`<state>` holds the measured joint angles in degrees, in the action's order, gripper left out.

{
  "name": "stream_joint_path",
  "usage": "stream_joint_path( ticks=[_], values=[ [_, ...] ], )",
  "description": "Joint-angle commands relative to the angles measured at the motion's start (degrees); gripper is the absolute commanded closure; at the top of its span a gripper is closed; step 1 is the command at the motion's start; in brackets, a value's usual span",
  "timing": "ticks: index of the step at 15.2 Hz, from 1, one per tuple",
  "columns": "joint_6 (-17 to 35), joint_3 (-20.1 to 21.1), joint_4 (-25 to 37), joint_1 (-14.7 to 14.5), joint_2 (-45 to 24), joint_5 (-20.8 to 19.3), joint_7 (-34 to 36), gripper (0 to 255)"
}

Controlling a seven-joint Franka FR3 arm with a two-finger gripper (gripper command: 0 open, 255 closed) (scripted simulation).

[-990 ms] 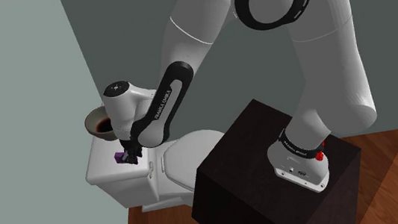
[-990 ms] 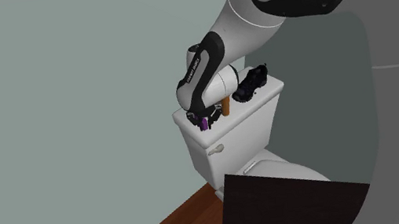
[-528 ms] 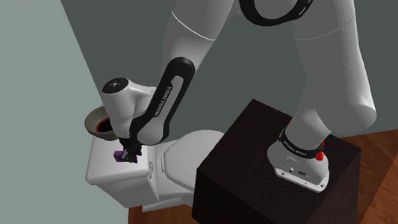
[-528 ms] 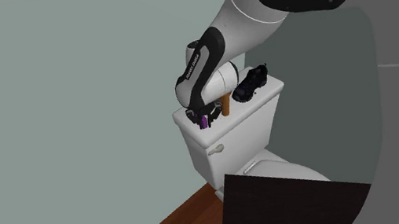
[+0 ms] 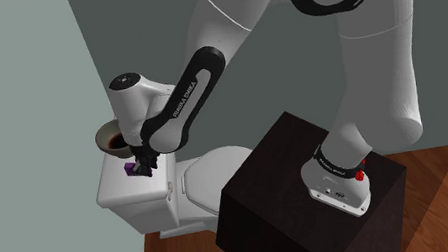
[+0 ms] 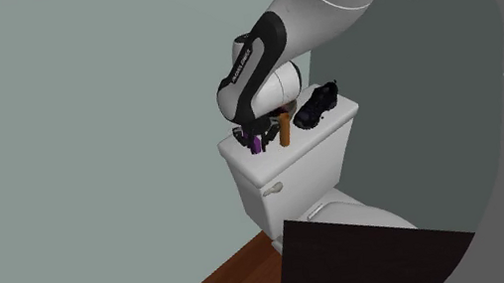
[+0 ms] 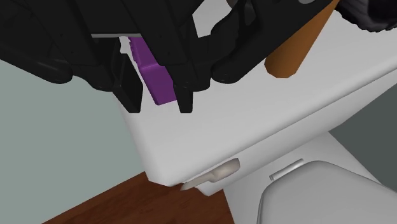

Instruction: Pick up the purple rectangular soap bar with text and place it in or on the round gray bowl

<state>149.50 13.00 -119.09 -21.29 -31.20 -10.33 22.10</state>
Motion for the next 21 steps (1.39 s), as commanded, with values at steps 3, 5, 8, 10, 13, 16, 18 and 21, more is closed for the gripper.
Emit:
stream_joint_path(
  ticks=[3, 5, 8, 10, 13, 16, 18, 21],
  values=[
    [-2.17, 0.84, -0.68, 0.68, 2.85, 0.94, -0.62, 255],
    [-3.30, 1.23, -0.85, 0.97, 4.16, 1.41, -0.92, 255],
    [-5.03, 1.77, -1.00, 1.38, 6.07, 2.14, -1.37, 255],
    [-6.21, 2.11, -1.03, 1.63, 7.32, 2.63, -1.68, 255],
    [-8.01, 2.58, -1.00, 1.98, 9.14, 3.37, -2.15, 255],
    [-9.87, 3.00, -0.84, 2.30, 10.89, 4.11, -2.60, 255],
    [-11.12, 3.25, -0.68, 2.49, 12.03, 4.59, -2.90, 255],
    [-13.04, 3.59, -0.34, 2.75, 13.67, 5.29, -3.33, 255]
  ],
)
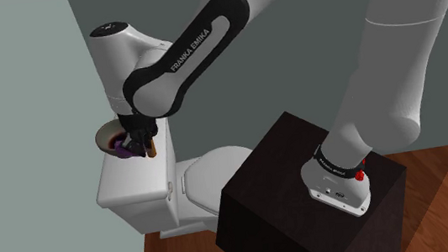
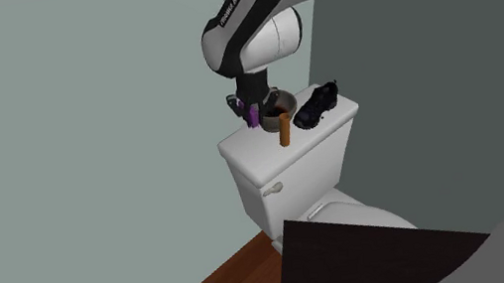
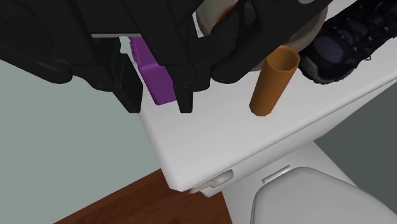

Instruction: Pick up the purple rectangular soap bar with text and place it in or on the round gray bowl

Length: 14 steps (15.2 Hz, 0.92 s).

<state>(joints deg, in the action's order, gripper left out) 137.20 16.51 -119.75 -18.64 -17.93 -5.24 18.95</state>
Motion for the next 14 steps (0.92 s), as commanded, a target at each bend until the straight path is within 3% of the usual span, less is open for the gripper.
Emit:
stream_joint_path(
  ticks=[1, 8, 14],
  values=[
    [-1.10, 0.13, 0.41, 0.14, 0.70, 0.33, -0.26, 255],
    [-7.15, -2.47, 14.83, 3.30, -7.87, -0.74, -6.34, 255],
    [-14.08, -4.20, 30.93, 5.23, -17.14, -1.39, -11.05, 255]
  ],
)
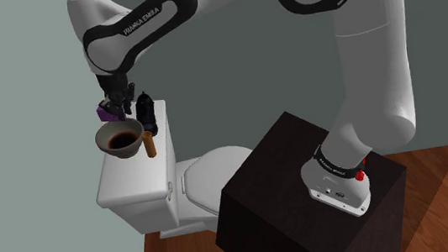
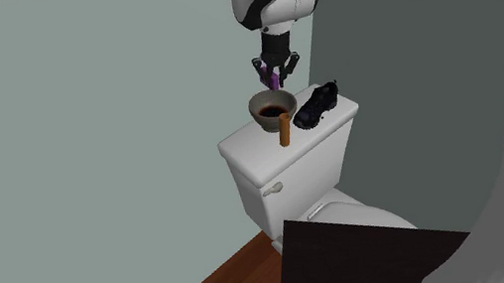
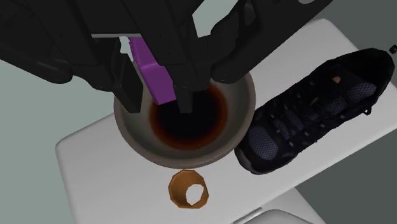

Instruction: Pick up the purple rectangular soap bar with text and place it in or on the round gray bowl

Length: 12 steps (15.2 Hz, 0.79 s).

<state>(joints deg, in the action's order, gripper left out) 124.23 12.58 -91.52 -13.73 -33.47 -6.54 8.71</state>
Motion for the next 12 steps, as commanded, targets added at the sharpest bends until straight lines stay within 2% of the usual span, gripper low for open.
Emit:
stream_joint_path(
  ticks=[1, 12],
  values=[
    [-2.14, -0.46, 5.05, 0.50, -2.94, -0.15, -1.37, 255],
    [3.72, -1.14, 3.75, 0.10, -7.54, -1.06, -0.97, 255]
  ],
)
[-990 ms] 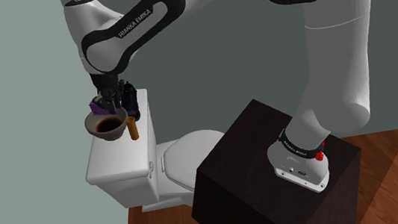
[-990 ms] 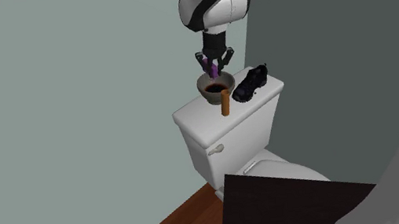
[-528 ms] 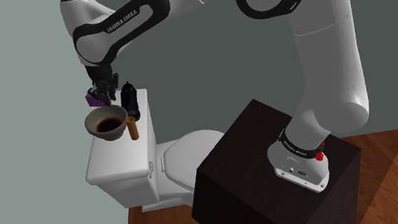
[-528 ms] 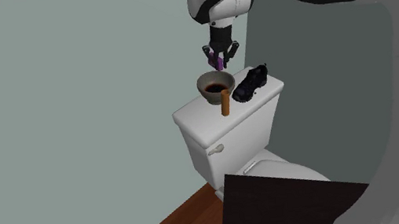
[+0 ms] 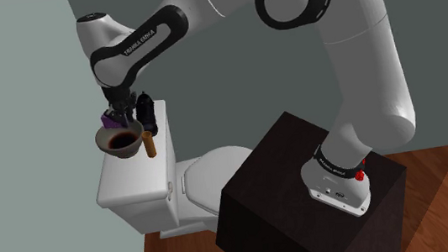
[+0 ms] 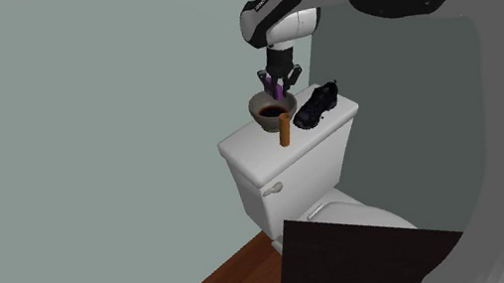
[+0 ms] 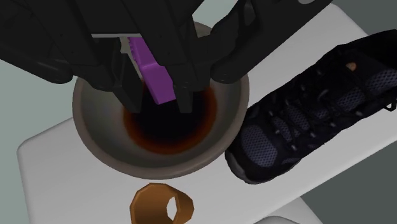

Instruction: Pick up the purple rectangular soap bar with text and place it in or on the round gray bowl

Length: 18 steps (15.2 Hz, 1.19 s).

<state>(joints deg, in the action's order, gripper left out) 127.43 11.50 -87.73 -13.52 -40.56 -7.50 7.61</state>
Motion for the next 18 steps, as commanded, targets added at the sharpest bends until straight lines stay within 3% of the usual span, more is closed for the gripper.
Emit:
stream_joint_path(
  ticks=[1, 12, 13, 18],
  values=[
    [1.02, -0.12, -0.07, -0.17, -0.91, -0.18, 0.16, 255],
    [2.62, -0.37, -0.03, -0.33, -2.56, -0.46, 0.28, 255],
    [2.62, -0.37, -0.04, -0.33, -2.55, -0.46, 0.28, 0],
    [2.62, -0.37, -0.04, -0.33, -2.55, -0.46, 0.28, 0]
  ],
)
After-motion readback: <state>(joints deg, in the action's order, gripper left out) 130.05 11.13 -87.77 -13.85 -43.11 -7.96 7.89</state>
